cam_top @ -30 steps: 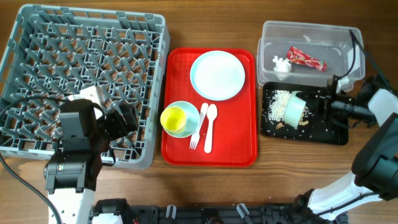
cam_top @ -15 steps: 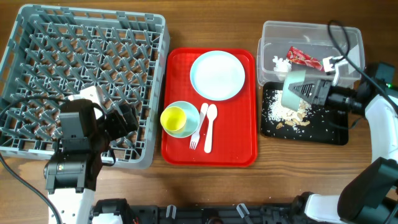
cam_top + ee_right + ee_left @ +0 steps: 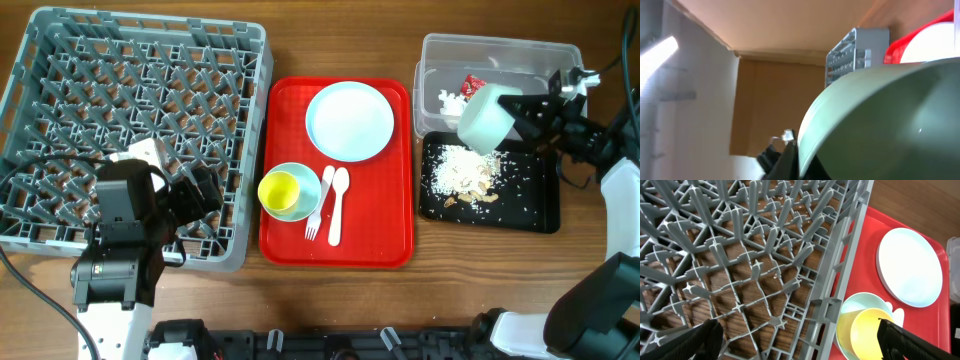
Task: Sort waste into correct bins and load items into the dishwasher rack
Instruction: 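Carry the empty bowl back and set it on the white plate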
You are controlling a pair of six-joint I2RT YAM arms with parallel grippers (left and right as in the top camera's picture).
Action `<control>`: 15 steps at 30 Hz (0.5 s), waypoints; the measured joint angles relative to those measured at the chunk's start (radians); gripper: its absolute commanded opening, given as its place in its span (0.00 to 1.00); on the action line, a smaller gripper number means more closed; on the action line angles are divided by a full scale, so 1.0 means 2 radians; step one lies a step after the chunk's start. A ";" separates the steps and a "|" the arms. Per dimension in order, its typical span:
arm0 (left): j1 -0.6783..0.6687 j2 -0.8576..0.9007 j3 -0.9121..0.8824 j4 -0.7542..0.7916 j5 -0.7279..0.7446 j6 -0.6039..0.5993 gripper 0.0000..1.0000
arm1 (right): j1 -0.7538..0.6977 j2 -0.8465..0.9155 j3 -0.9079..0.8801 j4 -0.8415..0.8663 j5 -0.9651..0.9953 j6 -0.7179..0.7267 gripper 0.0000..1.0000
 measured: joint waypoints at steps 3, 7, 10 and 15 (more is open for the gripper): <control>0.000 0.000 0.000 0.000 0.000 0.000 1.00 | 0.032 0.000 0.000 0.010 0.016 -0.043 0.05; 0.000 0.000 0.000 0.000 0.000 0.000 1.00 | 0.134 0.000 0.001 0.066 0.099 -0.035 0.05; 0.000 0.000 0.000 0.000 0.000 0.000 1.00 | 0.203 0.000 0.019 0.066 0.196 -0.043 0.04; 0.000 0.000 0.000 0.000 0.000 0.000 1.00 | 0.390 0.000 0.058 0.022 0.515 -0.144 0.04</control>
